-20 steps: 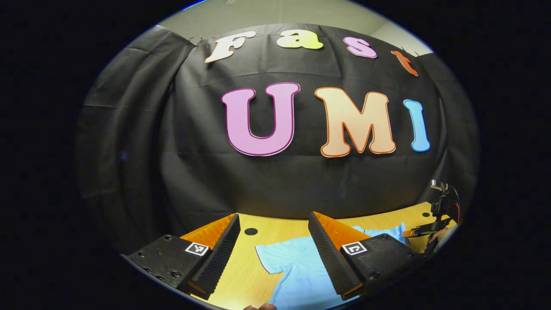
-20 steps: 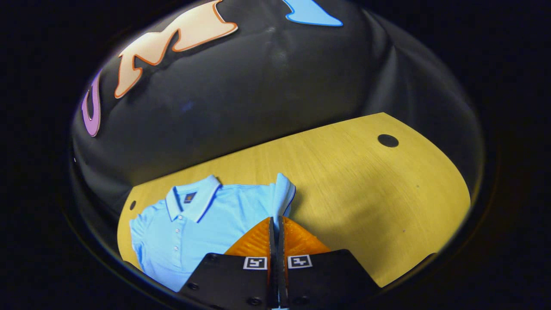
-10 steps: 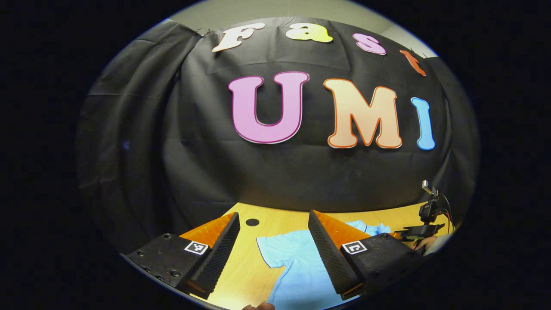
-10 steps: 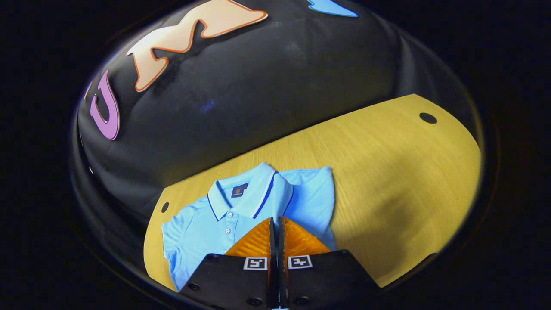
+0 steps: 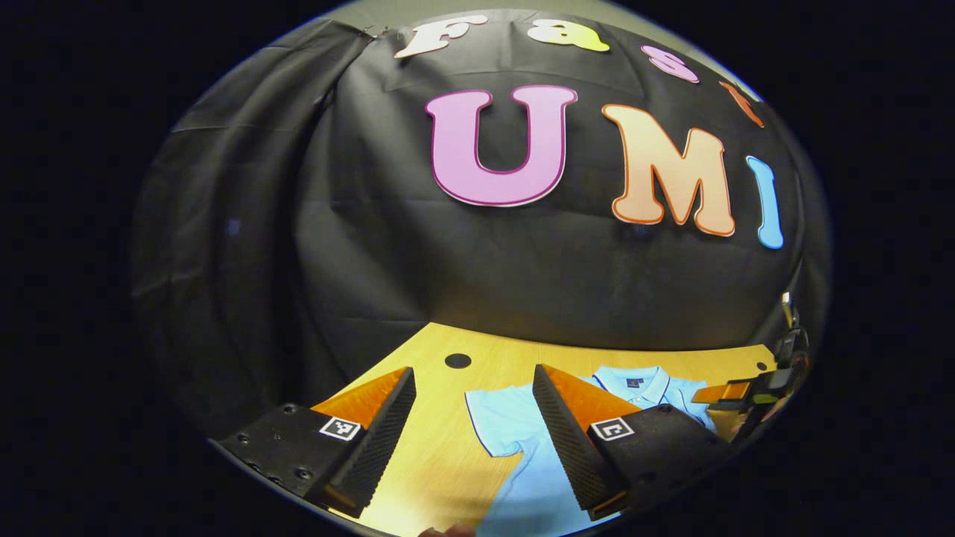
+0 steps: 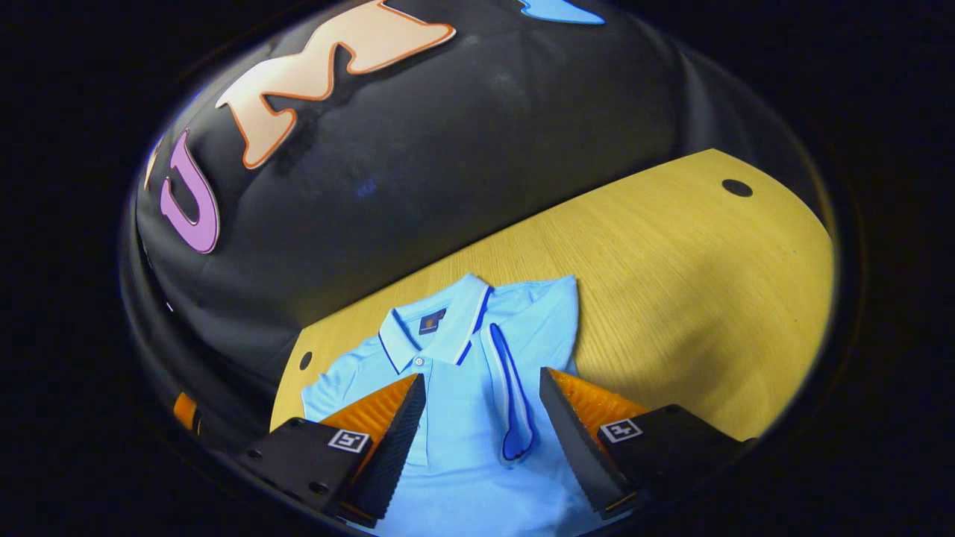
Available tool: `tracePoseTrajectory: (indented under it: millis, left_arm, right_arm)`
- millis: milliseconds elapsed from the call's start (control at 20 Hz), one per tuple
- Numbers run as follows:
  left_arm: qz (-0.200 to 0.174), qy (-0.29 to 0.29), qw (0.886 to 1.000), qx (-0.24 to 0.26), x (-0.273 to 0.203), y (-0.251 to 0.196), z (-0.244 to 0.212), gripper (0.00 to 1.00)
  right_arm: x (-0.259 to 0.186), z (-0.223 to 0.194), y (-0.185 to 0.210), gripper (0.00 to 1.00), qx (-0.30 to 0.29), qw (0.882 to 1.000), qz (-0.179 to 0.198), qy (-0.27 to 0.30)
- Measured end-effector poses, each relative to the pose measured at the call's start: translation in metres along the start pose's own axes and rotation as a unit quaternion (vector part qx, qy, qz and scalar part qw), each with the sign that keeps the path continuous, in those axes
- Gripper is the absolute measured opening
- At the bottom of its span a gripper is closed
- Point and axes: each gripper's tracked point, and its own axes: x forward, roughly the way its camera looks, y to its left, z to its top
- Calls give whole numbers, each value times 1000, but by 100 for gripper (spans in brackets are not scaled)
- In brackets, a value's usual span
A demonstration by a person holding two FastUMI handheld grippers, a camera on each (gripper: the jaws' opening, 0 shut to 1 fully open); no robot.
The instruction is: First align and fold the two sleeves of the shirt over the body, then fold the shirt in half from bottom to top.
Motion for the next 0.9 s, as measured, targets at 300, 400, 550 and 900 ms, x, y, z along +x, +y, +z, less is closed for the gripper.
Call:
tracePoseTrajectory:
  millis: [300, 400, 550, 900]
  left_arm:
    - [-19, 50, 999, 11, 54, -14, -55, 95]
    - [-24, 71, 997, 20, 69, -19, -75, 95]
    - [-35, 100, 994, 31, 92, -29, -106, 95]
    - [-8, 167, 984, 55, 123, -19, -164, 95]
  right_arm:
    - [-38, 10, -32, 97, -59, 998, -23, -27]
    - [-48, 9, -47, 97, -71, 996, -35, -28]
    - [-59, 6, -72, 97, -89, 994, -63, -30]
    - [-63, 0, -93, 97, -88, 992, -84, -25]
